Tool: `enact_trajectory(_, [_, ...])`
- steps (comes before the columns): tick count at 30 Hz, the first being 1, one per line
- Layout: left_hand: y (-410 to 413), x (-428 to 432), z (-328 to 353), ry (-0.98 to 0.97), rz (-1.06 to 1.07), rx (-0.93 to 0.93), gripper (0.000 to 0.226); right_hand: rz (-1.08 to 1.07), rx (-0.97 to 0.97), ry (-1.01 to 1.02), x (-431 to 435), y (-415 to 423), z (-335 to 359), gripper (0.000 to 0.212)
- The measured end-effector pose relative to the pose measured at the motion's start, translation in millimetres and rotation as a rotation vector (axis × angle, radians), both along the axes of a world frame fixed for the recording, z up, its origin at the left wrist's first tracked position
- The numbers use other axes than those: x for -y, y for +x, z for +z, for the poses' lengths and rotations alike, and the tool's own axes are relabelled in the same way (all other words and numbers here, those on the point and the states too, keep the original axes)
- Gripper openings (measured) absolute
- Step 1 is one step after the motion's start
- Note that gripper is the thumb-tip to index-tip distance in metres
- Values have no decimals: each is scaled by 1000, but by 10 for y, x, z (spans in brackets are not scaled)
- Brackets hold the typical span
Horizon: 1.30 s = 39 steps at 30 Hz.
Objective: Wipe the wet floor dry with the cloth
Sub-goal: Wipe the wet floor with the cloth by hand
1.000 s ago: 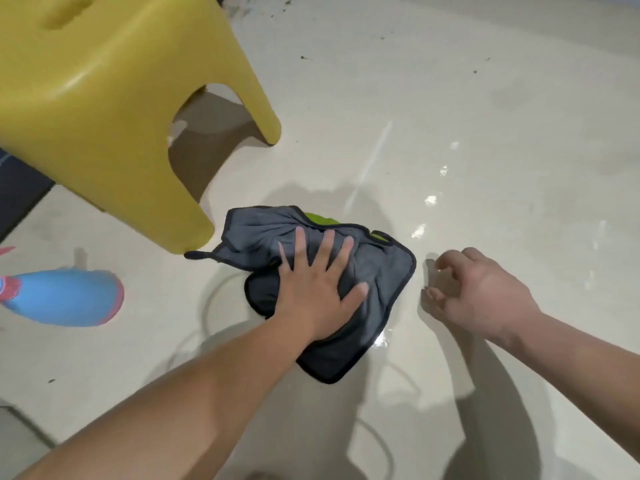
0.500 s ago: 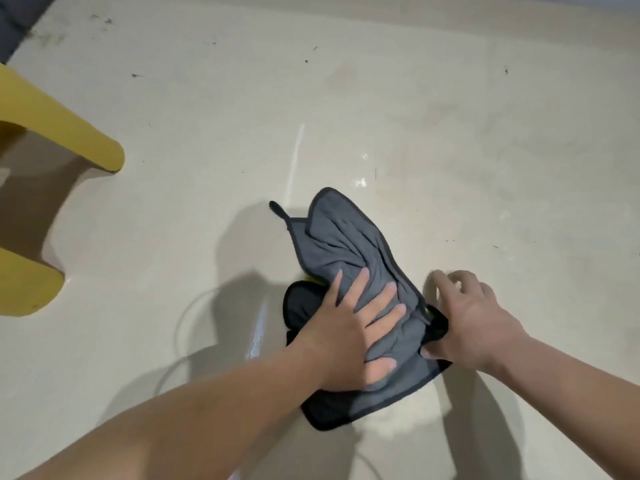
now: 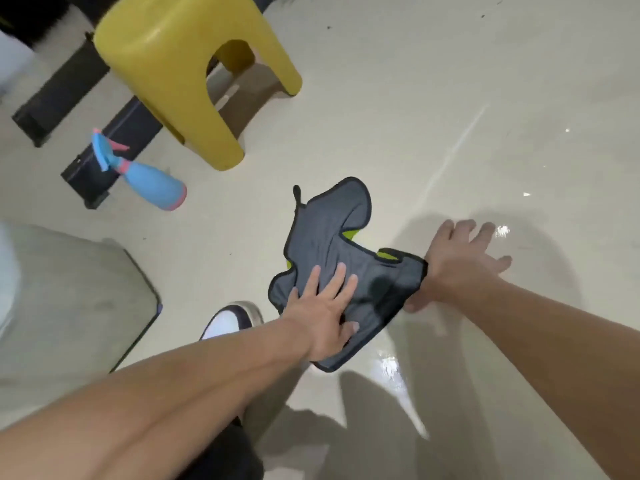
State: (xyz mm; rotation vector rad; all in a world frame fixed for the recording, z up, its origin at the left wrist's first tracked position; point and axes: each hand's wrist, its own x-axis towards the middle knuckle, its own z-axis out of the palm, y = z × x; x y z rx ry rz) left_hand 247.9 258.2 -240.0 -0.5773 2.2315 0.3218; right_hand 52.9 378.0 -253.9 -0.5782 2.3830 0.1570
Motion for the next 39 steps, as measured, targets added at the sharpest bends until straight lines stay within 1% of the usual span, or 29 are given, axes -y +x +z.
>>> enact_trajectory(3, [204, -324, 274, 110, 132, 93, 89, 57, -31, -80, -143, 65, -6, 172])
enact_trajectory(5, [290, -491, 369, 136, 187, 90, 91, 87, -62, -120, -288, 103, -25, 165])
enact_trajectory(7, [353, -622, 386, 92, 196, 16, 86, 92, -51, -221, -440, 93, 3, 147])
enact_trajectory(9, [323, -623, 289, 48, 215, -82, 77, 34, -26, -332, -567, 73, 12, 117])
enact_trajectory(10, [276, -572, 180, 36, 222, -127, 75, 34, -35, -353, -601, 73, -19, 105])
enact_trajectory(11, [216, -509, 59, 22, 221, -157, 75, 62, -56, -359, -605, 77, -50, 95])
enact_trajectory(13, [133, -409, -207, -14, 207, -191, 78, 135, -132, -356, -574, 108, -60, 85])
enact_trajectory(15, [148, -327, -403, -66, 149, -234, 81, 190, -249, -316, -571, 187, -56, 81])
enact_trajectory(17, [189, -165, -541, -83, 51, -329, 83, 199, -332, -239, -585, 282, -73, 77])
enact_trajectory(20, [192, 170, -594, -90, -28, -405, 82, 168, -370, -172, -548, 419, -7, 78])
enact_trajectory(23, [462, 496, -645, -156, 69, -424, 79, 166, -358, -169, -387, 590, 103, 74])
enact_trajectory(27, [1239, 761, -649, -240, 219, -439, 77, 275, -414, -239, -177, 913, 126, 47])
enact_trajectory(28, [1403, 758, -651, -237, 243, -440, 77, 322, -410, -238, -132, 975, 131, 44])
enact_trajectory(30, [1700, 654, -651, -230, 234, -480, 77, 427, -373, -222, -25, 1109, 149, 47])
enact_trajectory(33, [2024, 300, -685, -218, 141, -525, 77, 527, -339, -226, 70, 1282, 190, 48])
enact_trajectory(35, [2122, -10, -665, -206, 53, -552, 76, 549, -315, -233, 83, 1362, 213, 45])
enact_trajectory(39, [2032, -559, -604, -92, -215, -494, 78, 510, -264, -223, -65, 1381, 258, 34])
